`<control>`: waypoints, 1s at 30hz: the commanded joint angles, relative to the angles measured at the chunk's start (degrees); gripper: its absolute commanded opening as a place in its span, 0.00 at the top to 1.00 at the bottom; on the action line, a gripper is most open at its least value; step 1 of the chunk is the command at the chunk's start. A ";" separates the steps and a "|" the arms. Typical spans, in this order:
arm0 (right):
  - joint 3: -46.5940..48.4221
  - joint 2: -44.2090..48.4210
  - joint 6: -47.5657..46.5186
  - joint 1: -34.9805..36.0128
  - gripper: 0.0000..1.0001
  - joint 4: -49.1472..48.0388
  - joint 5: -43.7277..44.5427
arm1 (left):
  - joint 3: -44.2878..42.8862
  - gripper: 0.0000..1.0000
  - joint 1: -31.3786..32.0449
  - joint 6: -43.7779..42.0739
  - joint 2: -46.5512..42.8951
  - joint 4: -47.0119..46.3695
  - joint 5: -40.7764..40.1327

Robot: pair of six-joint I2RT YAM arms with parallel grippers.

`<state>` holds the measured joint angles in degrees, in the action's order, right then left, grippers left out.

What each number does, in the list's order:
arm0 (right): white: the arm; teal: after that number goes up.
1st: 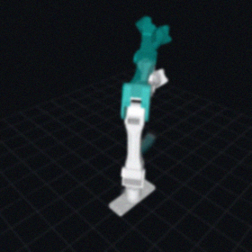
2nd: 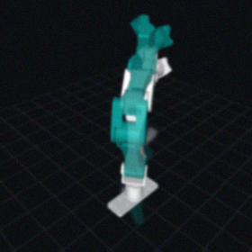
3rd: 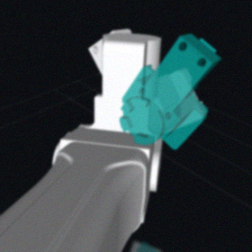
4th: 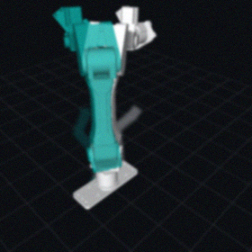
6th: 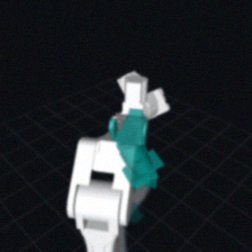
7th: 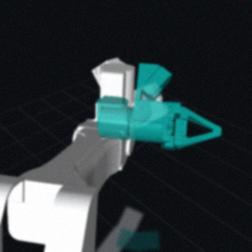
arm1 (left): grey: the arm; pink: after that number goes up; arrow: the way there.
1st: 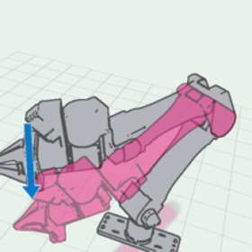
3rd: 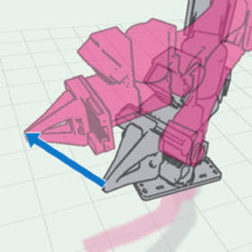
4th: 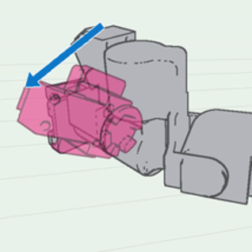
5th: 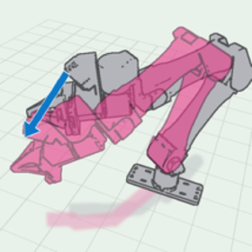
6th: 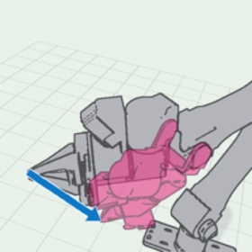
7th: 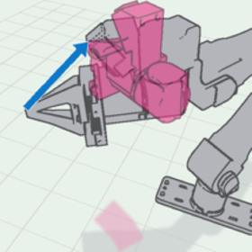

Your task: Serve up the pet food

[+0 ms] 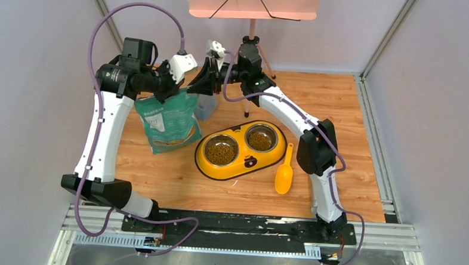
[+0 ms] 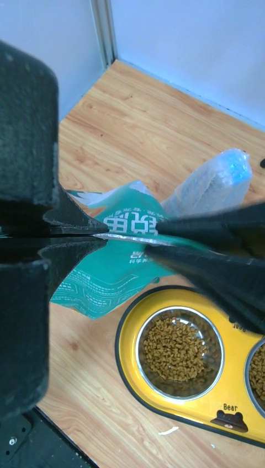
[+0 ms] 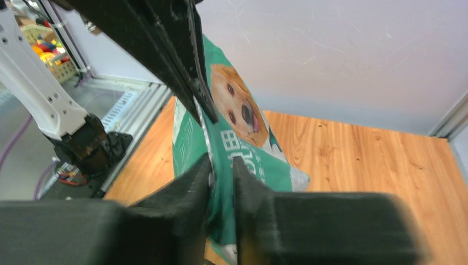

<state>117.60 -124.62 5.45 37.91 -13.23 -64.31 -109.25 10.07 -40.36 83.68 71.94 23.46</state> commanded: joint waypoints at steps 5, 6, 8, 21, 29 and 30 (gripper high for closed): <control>2.65 2.38 -5.02 -2.00 1.00 4.63 -0.76 | -2.50 1.00 0.04 0.51 0.76 0.47 -0.20; 2.61 2.62 -5.14 -2.11 1.00 4.93 -0.69 | -2.60 1.00 0.09 0.53 0.78 0.48 -0.35; 2.48 2.81 -5.16 -2.50 0.98 5.27 -0.41 | -2.84 1.00 0.05 0.45 0.78 0.51 -0.43; 2.64 3.72 -9.67 -3.63 1.00 8.43 -0.57 | -2.81 1.00 0.04 0.88 0.55 0.31 -0.63; 2.45 4.35 -9.41 -3.70 0.95 8.58 -0.99 | -2.65 1.00 0.11 0.54 0.38 0.48 -0.96; 2.53 4.33 -9.36 -3.78 1.00 8.58 -1.59 | -2.55 1.00 0.08 0.54 0.41 0.52 -1.05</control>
<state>118.39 -123.48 -2.70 35.16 -4.45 -65.80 -110.21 10.11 -40.18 84.71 71.75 22.81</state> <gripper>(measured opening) 0.096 0.009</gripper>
